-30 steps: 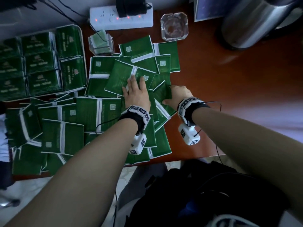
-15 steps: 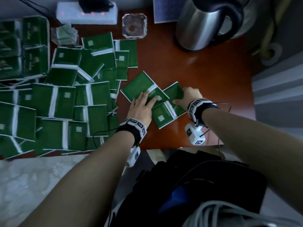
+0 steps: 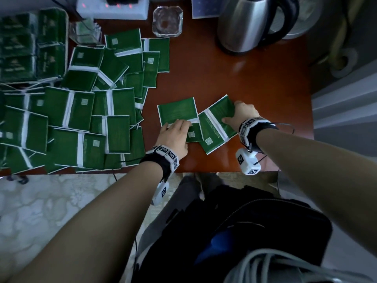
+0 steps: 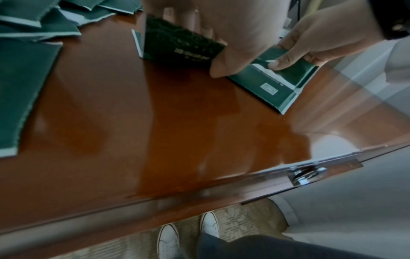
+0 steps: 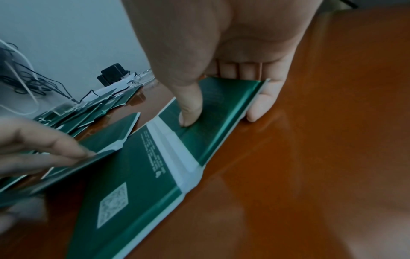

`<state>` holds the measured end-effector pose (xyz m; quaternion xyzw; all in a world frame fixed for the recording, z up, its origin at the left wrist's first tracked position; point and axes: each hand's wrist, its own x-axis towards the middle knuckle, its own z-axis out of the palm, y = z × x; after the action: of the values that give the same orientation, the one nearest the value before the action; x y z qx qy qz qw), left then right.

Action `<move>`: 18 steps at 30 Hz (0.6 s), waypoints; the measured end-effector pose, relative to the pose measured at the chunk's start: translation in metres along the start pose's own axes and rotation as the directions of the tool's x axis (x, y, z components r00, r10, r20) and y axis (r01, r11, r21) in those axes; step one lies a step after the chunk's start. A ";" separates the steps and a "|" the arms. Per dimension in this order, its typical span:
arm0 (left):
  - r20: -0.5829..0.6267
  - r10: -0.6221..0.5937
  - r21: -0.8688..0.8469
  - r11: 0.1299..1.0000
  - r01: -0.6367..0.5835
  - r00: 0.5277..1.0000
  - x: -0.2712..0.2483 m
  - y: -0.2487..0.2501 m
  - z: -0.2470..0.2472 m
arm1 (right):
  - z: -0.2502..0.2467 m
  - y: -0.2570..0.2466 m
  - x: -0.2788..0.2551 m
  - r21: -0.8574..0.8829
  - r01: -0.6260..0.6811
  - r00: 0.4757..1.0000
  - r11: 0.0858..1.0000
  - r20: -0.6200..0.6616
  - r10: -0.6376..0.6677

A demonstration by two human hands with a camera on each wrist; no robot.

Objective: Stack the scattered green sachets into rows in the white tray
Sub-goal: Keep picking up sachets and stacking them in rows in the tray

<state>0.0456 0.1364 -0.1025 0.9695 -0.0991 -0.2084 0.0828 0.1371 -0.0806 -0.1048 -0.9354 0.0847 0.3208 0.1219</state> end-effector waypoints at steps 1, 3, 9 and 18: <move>0.002 0.013 0.008 1.000 -0.013 1.000 -0.002 -0.002 -0.001 | 0.000 -0.001 0.000 -0.009 0.002 1.000 1.000 -0.001 -0.002; -0.025 0.063 0.027 0.998 -0.062 0.998 -0.006 -0.007 -0.003 | 0.000 -0.002 -0.001 -0.023 0.003 1.000 1.000 0.004 -0.003; -0.106 0.034 0.047 0.998 -0.029 0.994 0.033 -0.023 -0.031 | -0.010 -0.012 0.004 -0.064 0.070 0.997 0.995 0.030 -0.069; 0.208 -0.127 0.122 0.987 0.103 0.970 0.105 -0.048 -0.061 | -0.010 -0.010 0.019 -0.105 0.158 0.985 0.982 0.092 -0.149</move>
<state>0.1726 0.1660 -0.0980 0.9485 -0.0626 -0.3105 0.0056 0.1605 -0.0752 -0.1070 -0.9302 -0.0111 0.3537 0.0973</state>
